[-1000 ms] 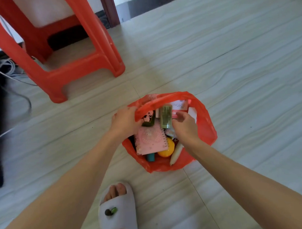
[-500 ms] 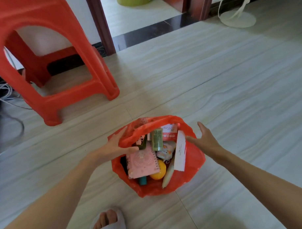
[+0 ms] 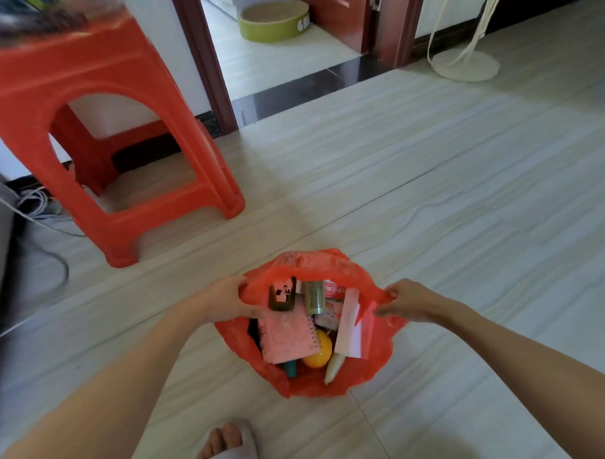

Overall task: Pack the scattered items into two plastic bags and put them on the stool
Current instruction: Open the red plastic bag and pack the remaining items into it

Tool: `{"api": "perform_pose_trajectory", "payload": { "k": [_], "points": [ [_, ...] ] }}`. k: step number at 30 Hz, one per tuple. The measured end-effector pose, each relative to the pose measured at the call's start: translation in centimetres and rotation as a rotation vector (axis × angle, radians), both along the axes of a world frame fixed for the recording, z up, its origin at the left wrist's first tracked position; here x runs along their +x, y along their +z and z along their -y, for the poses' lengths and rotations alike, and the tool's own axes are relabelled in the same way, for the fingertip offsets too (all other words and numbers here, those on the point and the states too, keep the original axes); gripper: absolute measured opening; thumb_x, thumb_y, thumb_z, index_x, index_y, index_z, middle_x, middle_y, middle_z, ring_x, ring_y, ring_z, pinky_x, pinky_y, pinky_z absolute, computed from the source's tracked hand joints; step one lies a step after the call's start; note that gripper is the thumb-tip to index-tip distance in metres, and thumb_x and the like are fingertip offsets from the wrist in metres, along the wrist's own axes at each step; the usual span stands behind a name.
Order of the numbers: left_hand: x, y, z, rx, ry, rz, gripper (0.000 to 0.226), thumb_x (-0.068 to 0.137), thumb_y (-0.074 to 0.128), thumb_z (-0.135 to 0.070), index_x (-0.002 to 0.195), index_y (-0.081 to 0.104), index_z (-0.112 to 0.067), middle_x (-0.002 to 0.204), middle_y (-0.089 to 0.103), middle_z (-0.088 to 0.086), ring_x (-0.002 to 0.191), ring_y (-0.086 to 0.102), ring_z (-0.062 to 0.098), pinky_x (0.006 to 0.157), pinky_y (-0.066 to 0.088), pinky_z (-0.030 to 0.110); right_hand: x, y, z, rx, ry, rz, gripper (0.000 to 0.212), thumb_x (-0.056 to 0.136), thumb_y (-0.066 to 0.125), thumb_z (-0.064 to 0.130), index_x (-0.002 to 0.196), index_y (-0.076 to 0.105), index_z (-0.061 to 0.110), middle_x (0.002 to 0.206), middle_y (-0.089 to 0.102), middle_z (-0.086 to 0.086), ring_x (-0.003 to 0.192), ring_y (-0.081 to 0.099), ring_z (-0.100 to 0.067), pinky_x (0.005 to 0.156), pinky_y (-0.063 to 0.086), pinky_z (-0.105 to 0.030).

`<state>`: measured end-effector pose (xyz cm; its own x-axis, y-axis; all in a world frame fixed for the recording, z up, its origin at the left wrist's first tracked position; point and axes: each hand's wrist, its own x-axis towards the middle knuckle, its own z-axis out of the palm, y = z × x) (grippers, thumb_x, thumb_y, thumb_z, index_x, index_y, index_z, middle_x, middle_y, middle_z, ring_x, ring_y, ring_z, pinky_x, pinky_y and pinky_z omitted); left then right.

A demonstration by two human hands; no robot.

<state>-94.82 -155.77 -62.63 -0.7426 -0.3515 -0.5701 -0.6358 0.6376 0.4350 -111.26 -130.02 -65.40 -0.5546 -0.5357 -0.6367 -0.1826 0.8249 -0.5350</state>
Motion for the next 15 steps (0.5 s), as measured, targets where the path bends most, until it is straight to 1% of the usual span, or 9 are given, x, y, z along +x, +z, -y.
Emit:
{"api": "perform_pose_trajectory", "payload": {
  "k": [3, 5, 8, 10, 11, 12, 13, 14, 15],
  "points": [
    [1.6, 3.9, 0.5, 0.006, -0.01, -0.027, 0.031, 0.076, 0.073, -0.025, 0.102, 0.059, -0.015, 0.096, 0.06, -0.002, 0.088, 0.053, 0.014, 0.066, 0.041, 0.016, 0.9, 3.5, -1.2, 0.038, 0.063, -0.095, 0.013, 0.078, 0.064, 0.018, 0.071, 0.054, 0.016, 0.076, 0.058, -0.001, 0.068, 0.053, -0.014, 0.058, 0.04, -0.022],
    [3.1, 6.0, 0.1, -0.079, -0.022, -0.041, 0.023, 0.079, 0.069, -0.013, 0.099, 0.06, -0.012, 0.091, 0.057, 0.0, 0.084, 0.05, 0.014, 0.059, 0.035, 0.012, 2.1, 5.4, -2.0, 0.051, 0.087, -0.159, 0.018, 0.079, 0.063, 0.016, 0.069, 0.048, 0.018, 0.077, 0.055, -0.001, 0.072, 0.051, -0.016, 0.057, 0.038, -0.023],
    [5.7, 6.6, -1.0, -0.173, 0.111, -0.194, 0.018, 0.076, 0.061, 0.002, 0.083, 0.057, -0.014, 0.08, 0.056, 0.004, 0.073, 0.051, 0.018, 0.059, 0.039, 0.021, 4.0, 6.8, -3.0, 0.027, 0.086, -0.341, 0.017, 0.081, 0.056, 0.014, 0.07, 0.043, 0.017, 0.077, 0.057, -0.004, 0.075, 0.054, -0.021, 0.063, 0.041, -0.031],
    [7.1, 6.2, -2.3, -0.176, 0.236, -0.293, 0.026, 0.074, 0.054, 0.009, 0.075, 0.053, -0.017, 0.069, 0.056, 0.004, 0.067, 0.054, 0.023, 0.06, 0.046, 0.028, 5.1, 6.7, -3.5, 0.025, 0.091, -0.431, 0.016, 0.082, 0.055, 0.017, 0.072, 0.043, 0.015, 0.077, 0.054, -0.004, 0.077, 0.053, -0.024, 0.058, 0.036, -0.03],
    [7.6, 5.9, -2.9, -0.167, 0.289, -0.33, 0.027, 0.074, 0.051, 0.011, 0.076, 0.052, -0.016, 0.065, 0.057, 0.004, 0.063, 0.057, 0.025, 0.056, 0.048, 0.028, 5.4, 6.5, -3.5, 0.041, 0.087, -0.435, 0.017, 0.082, 0.055, 0.02, 0.071, 0.044, 0.014, 0.077, 0.053, -0.005, 0.079, 0.055, -0.026, 0.055, 0.034, -0.03],
    [8.0, 5.7, -3.5, -0.151, 0.344, -0.368, 0.024, 0.075, 0.049, 0.011, 0.079, 0.053, -0.012, 0.064, 0.058, 0.006, 0.06, 0.06, 0.026, 0.049, 0.048, 0.024, 5.5, 6.3, -3.6, 0.074, 0.08, -0.424, 0.02, 0.083, 0.056, 0.023, 0.069, 0.045, 0.014, 0.077, 0.055, -0.007, 0.083, 0.058, -0.028, 0.055, 0.033, -0.03],
    [8.1, 5.5, -3.8, -0.14, 0.397, -0.404, 0.021, 0.076, 0.049, 0.011, 0.085, 0.054, -0.008, 0.066, 0.061, 0.009, 0.061, 0.062, 0.026, 0.047, 0.046, 0.02, 5.3, 6.0, -3.6, 0.109, 0.074, -0.412, 0.024, 0.084, 0.056, 0.027, 0.067, 0.047, 0.013, 0.08, 0.059, -0.012, 0.088, 0.06, -0.03, 0.056, 0.034, -0.03],
    [7.9, 5.4, -3.8, -0.143, 0.443, -0.432, 0.019, 0.078, 0.049, 0.01, 0.09, 0.056, -0.003, 0.072, 0.062, 0.011, 0.068, 0.064, 0.029, 0.052, 0.045, 0.021, 4.9, 5.8, -3.5, 0.127, 0.046, -0.39, 0.028, 0.086, 0.055, 0.032, 0.07, 0.054, 0.01, 0.086, 0.064, -0.016, 0.092, 0.062, -0.032, 0.059, 0.037, -0.029],
    [7.2, 5.3, -3.6, -0.152, 0.486, -0.458, 0.019, 0.08, 0.049, 0.008, 0.093, 0.059, -0.001, 0.079, 0.063, 0.013, 0.077, 0.063, 0.032, 0.061, 0.045, 0.025, 4.4, 5.8, -3.3, 0.108, -0.02, -0.352, 0.034, 0.089, 0.052, 0.036, 0.076, 0.06, 0.005, 0.088, 0.067, -0.018, 0.093, 0.064, -0.032, 0.063, 0.042, -0.029]
  ]
}}
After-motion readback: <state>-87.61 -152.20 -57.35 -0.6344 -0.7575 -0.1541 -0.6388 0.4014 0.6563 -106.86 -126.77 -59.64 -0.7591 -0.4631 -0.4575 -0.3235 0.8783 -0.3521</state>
